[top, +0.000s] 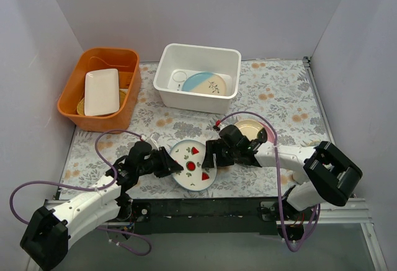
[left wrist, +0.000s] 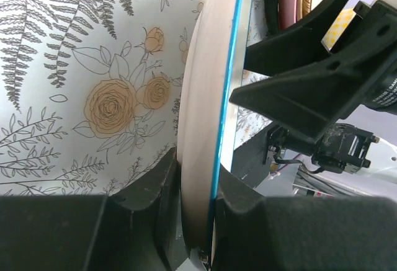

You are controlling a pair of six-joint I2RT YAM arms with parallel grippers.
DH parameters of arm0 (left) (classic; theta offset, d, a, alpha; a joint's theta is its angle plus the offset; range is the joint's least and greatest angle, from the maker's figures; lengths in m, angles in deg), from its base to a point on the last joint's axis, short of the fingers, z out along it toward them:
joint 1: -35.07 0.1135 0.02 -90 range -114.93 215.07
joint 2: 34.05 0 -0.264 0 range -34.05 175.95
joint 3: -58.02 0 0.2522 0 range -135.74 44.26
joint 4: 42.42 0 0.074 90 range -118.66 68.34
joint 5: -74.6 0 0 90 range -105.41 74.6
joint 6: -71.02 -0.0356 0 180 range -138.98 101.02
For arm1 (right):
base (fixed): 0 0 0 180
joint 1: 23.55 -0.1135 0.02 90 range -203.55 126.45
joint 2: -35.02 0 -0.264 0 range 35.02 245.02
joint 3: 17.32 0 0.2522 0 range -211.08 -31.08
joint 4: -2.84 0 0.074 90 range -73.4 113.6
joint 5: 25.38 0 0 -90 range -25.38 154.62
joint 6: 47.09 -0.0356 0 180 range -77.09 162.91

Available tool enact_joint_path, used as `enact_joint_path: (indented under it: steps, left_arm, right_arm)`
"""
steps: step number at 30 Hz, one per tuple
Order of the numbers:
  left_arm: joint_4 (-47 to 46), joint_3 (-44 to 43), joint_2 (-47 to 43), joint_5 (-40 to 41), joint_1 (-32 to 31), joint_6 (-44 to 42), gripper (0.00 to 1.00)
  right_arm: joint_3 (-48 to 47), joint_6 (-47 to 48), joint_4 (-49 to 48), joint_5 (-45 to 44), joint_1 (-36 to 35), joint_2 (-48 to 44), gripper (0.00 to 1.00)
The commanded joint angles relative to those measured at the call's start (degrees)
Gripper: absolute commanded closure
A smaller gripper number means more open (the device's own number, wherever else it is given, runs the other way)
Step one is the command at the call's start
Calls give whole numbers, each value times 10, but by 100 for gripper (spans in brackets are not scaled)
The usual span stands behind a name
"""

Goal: Place the plates into the plastic bin on the countertop
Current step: Pick up the plate at the center of the board.

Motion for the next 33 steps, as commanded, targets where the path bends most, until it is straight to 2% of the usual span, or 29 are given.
enact_joint_path:
  steps: [1,6,13,17,20,29,33]
  left_arm:
    - [-61,-16,-23,-19,-6,17,100]
    - [-53,-16,-26,-14,-6,16,100]
    - [-18,-29,-53,4,-6,14,100]
    - [-3,-32,-61,9,-6,12,100]
    - [6,-33,-73,14,-6,13,100]
    - [24,-59,-76,24,-6,8,100]
    - [30,-90,-60,27,-6,-1,100]
  right_arm:
    - [28,25,45,-2,-7,0,16]
    - [31,26,49,-9,-7,-22,11]
    - [35,26,43,-14,-7,-49,9]
    - [44,12,2,12,-7,-111,6]
    - [31,12,7,6,-7,-150,3]
    - [22,20,36,-60,-7,-286,2]
    - [25,24,59,-117,-7,-337,2]
